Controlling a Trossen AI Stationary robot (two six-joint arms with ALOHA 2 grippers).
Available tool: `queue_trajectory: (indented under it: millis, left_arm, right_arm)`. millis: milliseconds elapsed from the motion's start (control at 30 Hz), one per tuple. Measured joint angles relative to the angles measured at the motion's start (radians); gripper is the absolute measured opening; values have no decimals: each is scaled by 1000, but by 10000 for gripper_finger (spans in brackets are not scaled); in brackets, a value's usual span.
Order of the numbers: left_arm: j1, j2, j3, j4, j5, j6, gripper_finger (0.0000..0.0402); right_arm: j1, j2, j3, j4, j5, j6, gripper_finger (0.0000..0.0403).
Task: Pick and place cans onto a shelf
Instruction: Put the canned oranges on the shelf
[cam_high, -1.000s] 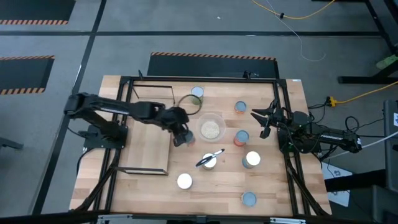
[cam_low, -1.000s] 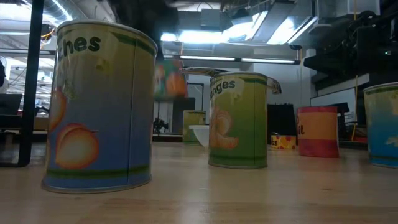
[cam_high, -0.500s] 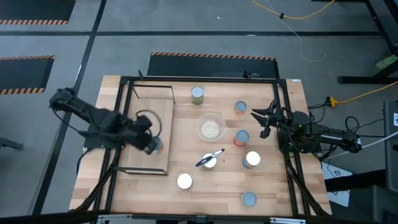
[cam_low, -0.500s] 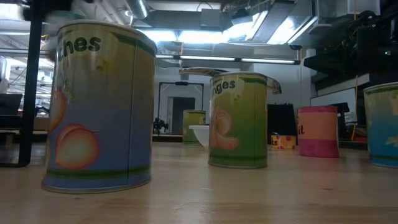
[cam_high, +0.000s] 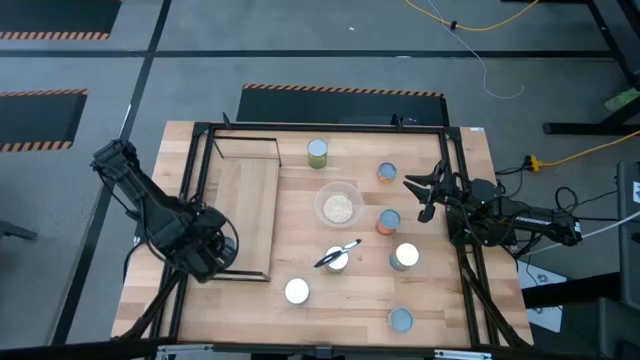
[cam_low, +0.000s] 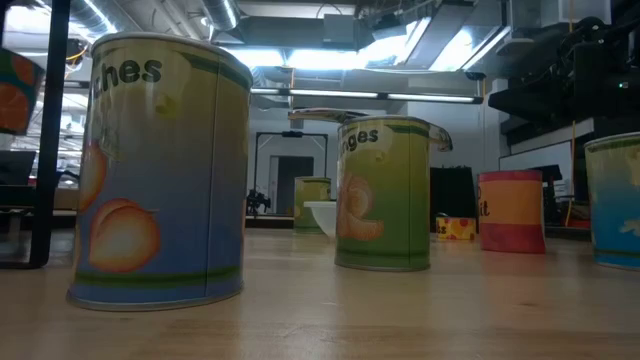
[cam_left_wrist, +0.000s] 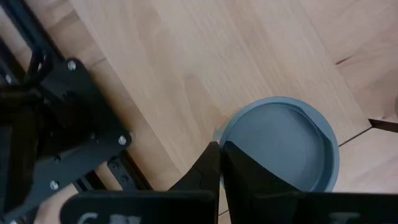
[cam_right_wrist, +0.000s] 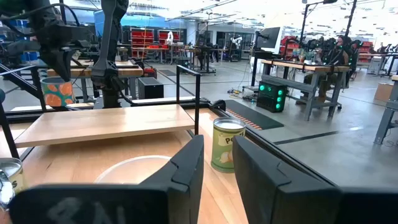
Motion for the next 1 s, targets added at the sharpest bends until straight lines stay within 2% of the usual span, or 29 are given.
queue_trajectory:
  millis: [333, 467, 633, 1000]
  left_arm:
    - [-150, 111, -4, -5, 0, -245, 0]
    - [-191, 131, -53, 32, 2, -329, 0]
    - [-203, 112, -110, 94, -16, -343, 0]
    - [-201, 112, -113, 83, -15, -341, 1]
  right_arm:
    - [0, 0, 0, 0, 0, 0, 90]
    - [0, 0, 0, 0, 0, 0, 90]
    - [0, 0, 0, 0, 0, 0, 90]
    - [0, 0, 0, 0, 0, 0, 90]
